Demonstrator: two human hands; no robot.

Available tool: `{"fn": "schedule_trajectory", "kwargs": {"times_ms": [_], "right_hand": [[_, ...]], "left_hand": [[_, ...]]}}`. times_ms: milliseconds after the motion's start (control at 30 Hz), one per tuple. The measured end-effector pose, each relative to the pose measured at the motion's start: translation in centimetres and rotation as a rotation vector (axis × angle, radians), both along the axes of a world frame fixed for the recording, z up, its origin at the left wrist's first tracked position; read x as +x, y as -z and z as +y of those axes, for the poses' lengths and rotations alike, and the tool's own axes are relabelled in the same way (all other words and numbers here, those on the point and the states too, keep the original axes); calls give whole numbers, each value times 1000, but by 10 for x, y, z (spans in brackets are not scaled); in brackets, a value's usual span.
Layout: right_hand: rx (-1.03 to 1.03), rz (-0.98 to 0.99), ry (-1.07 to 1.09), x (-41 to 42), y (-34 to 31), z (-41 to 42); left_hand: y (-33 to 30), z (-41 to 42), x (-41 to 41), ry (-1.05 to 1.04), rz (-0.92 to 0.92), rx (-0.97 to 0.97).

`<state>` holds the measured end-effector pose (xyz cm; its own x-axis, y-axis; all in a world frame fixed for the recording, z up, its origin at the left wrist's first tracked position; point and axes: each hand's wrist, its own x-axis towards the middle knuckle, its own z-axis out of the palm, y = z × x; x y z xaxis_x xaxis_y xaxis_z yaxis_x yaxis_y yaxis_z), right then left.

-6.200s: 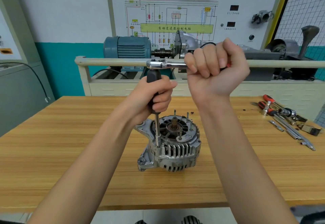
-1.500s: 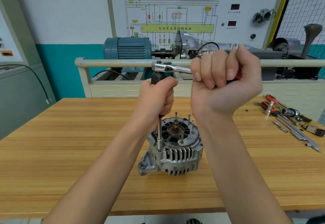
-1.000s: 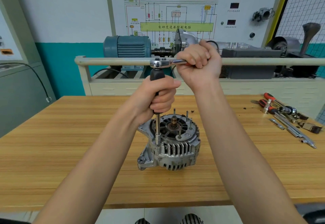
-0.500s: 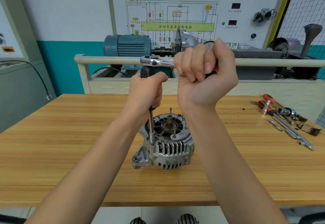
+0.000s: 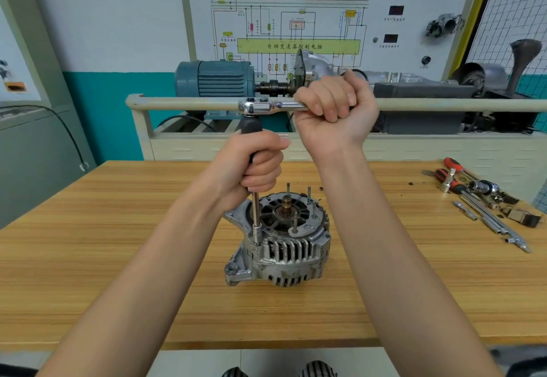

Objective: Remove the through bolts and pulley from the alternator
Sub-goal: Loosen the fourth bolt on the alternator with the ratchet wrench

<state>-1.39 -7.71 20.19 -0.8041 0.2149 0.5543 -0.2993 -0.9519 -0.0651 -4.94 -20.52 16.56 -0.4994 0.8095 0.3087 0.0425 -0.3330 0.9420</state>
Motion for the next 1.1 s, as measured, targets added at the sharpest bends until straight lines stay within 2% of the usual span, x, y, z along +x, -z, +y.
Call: {"fn": "schedule_trajectory", "kwargs": {"times_ms": [133,267,333,400,467,700,800,900,1100], "right_hand": [[21,26,201,17,2,-6],[149,97,461,30,5,-19],[207,153,562,33,7,-26],[225,163,591,33,8,-26],[206,114,519,32,6,-18],[-26,-104,-78,1,0,10],[-64,-118,-137,-5,3,14],[-70,-126,-28,1,1,12],[59,-6,344,25,0,-12]], "left_hand": [[0,7,9,-289,33,-4],[-1,20,14,-614,-26,26],[0,24,16,-694,-28,29],[0,26,16,-701,-15,22],[1,22,15,-632,13,12],[-1,2,7,-66,76,35],[-1,5,5,64,39,5],[-1,7,3,-36,-8,-10],[3,17,14,-534,1,88]]}}
